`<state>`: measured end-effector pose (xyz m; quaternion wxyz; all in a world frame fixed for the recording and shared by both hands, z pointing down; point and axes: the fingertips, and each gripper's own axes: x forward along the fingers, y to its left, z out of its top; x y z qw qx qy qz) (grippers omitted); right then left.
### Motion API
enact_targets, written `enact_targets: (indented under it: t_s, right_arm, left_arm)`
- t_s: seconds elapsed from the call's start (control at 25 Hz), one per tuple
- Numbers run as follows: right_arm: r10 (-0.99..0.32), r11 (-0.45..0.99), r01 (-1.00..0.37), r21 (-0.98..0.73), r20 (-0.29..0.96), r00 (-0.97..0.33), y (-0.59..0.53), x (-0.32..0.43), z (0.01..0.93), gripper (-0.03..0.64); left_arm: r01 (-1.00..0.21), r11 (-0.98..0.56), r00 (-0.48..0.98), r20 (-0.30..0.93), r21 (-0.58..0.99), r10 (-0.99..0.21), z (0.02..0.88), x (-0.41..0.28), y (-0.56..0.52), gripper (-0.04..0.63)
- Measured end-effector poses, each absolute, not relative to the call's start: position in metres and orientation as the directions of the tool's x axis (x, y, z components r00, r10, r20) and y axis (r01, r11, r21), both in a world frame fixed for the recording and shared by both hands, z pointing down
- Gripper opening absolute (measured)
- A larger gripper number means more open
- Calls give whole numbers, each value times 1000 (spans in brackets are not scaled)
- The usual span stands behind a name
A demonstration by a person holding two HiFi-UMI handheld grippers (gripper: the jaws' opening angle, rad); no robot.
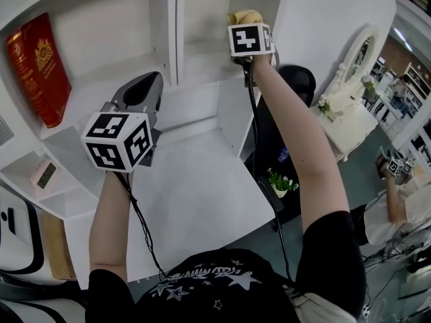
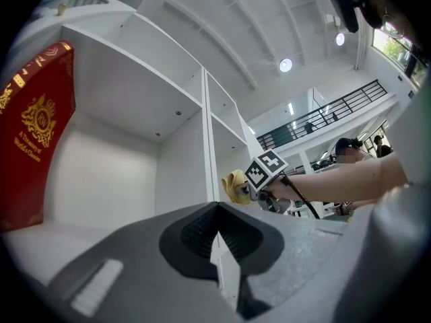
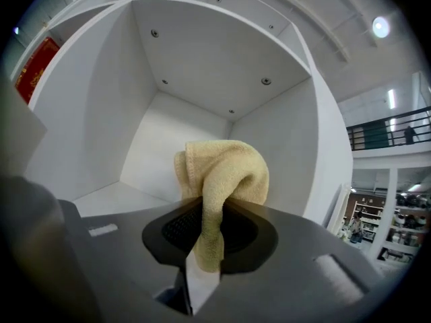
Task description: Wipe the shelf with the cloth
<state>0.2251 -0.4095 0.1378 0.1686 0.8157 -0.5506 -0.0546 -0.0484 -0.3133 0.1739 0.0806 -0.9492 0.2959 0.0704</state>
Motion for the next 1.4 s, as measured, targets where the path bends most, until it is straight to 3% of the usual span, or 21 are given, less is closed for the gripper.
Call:
enact_targets:
  t_s: [0.52, 1.0, 1.4]
  right_arm:
    - [-927, -290, -901, 324, 139, 348, -490, 245, 147, 84]
    - [-900, -152, -904, 400, 323, 294, -557, 238, 177, 86]
    - [-871, -135, -915, 381, 394, 293, -576, 242, 187, 83]
  left_arm:
    - [-657, -745, 750, -186, -110, -634, 173, -57, -355, 3]
    - [-694, -710, 716, -207, -118, -666, 168, -53, -368, 3]
    - [-699, -705, 712, -214, -121, -669, 167, -48, -370, 2]
